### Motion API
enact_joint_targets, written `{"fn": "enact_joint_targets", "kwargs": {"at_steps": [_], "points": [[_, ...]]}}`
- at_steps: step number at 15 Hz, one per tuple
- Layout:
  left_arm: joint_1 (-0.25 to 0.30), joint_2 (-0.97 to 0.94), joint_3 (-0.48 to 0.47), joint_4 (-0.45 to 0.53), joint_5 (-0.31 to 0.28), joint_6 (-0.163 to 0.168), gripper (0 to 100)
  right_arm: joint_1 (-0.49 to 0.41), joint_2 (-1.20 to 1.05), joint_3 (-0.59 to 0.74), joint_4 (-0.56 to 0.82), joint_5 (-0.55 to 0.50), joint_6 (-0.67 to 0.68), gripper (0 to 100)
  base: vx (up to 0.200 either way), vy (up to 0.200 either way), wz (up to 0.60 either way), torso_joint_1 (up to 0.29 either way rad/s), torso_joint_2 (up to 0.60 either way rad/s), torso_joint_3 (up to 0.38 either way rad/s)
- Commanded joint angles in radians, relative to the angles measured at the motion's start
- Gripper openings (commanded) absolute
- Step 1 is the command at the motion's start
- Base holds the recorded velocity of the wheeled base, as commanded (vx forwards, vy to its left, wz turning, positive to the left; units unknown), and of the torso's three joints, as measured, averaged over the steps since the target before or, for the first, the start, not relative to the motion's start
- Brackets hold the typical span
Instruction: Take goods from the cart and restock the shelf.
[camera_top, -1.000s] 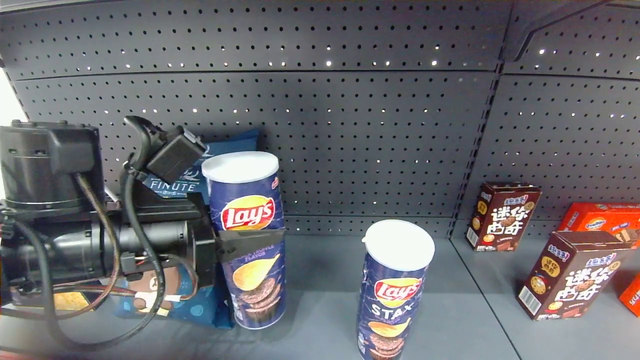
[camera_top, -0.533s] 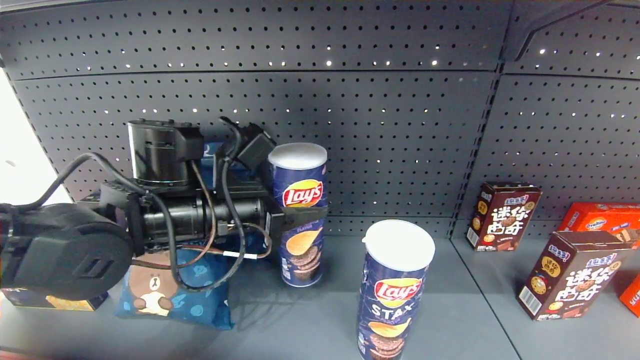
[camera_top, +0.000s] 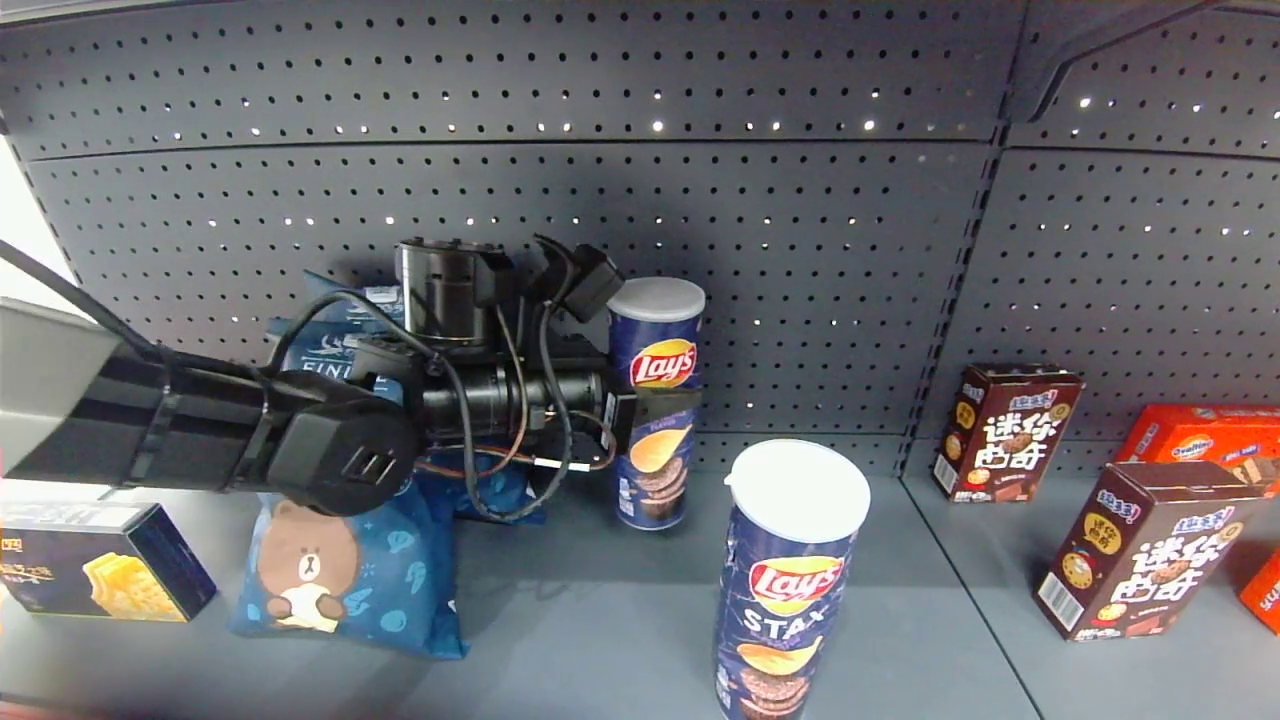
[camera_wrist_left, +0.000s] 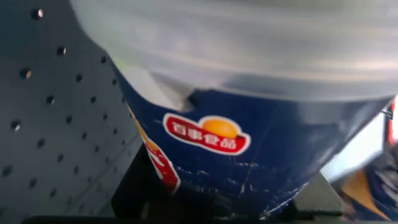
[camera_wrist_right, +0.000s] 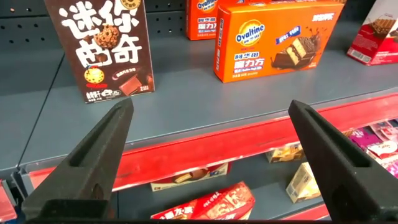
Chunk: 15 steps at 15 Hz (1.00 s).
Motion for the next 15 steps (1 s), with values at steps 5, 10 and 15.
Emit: {"fn": "enact_joint_targets", "kwargs": {"at_steps": [5, 10, 15], "points": [[-0.020, 0.151, -0.149, -0.003, -0.001, 0.000, 0, 0.000, 0.004, 0.000, -0.001, -0.029, 0.009, 100, 0.000, 0.000, 0.00, 0.000, 0.00, 0.000], [-0.020, 0.227, -0.197, -0.052, -0.005, -0.011, 0, 0.000, 0.004, 0.000, 0.001, -0.031, 0.018, 100, 0.000, 0.000, 0.00, 0.000, 0.00, 0.000], [-0.017, 0.281, -0.257, -0.052, -0.022, -0.022, 0, 0.000, 0.004, 0.000, 0.001, -0.032, 0.017, 100, 0.000, 0.000, 0.00, 0.000, 0.00, 0.000]]}}
